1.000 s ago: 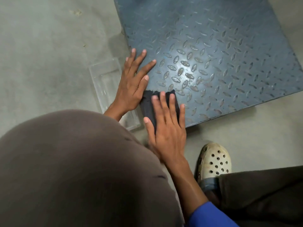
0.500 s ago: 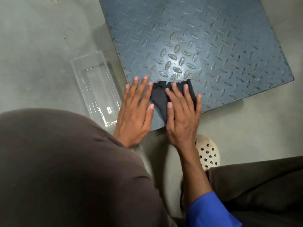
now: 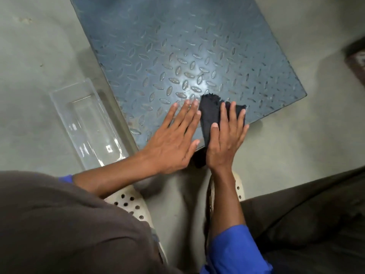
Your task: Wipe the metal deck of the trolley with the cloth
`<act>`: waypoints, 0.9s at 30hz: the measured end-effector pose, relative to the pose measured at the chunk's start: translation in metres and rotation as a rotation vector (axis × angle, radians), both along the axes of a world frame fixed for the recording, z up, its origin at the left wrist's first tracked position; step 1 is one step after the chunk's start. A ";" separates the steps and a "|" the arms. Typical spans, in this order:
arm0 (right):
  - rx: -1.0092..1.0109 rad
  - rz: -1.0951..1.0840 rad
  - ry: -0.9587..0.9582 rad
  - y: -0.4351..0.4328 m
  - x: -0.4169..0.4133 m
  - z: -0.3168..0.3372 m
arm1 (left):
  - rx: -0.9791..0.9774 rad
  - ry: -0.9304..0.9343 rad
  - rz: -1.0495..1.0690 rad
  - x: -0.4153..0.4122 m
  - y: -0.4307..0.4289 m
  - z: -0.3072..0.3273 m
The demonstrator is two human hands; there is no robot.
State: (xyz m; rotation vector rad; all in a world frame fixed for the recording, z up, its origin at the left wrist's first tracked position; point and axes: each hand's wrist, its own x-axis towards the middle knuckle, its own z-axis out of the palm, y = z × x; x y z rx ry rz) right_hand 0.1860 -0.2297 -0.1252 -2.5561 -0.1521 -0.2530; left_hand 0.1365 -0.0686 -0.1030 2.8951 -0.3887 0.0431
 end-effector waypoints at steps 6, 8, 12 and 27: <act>-0.015 -0.155 0.141 -0.021 0.055 0.015 | 0.166 0.078 -0.454 -0.018 0.046 0.011; -0.016 -0.138 0.166 -0.018 0.046 0.018 | 0.184 0.082 -0.537 -0.013 0.057 0.016; 0.049 -0.110 0.171 -0.003 0.012 0.014 | 0.154 0.059 -0.530 0.007 0.045 0.017; 0.006 -0.199 0.110 -0.019 0.059 0.011 | 0.043 -0.012 -0.199 0.013 -0.013 0.005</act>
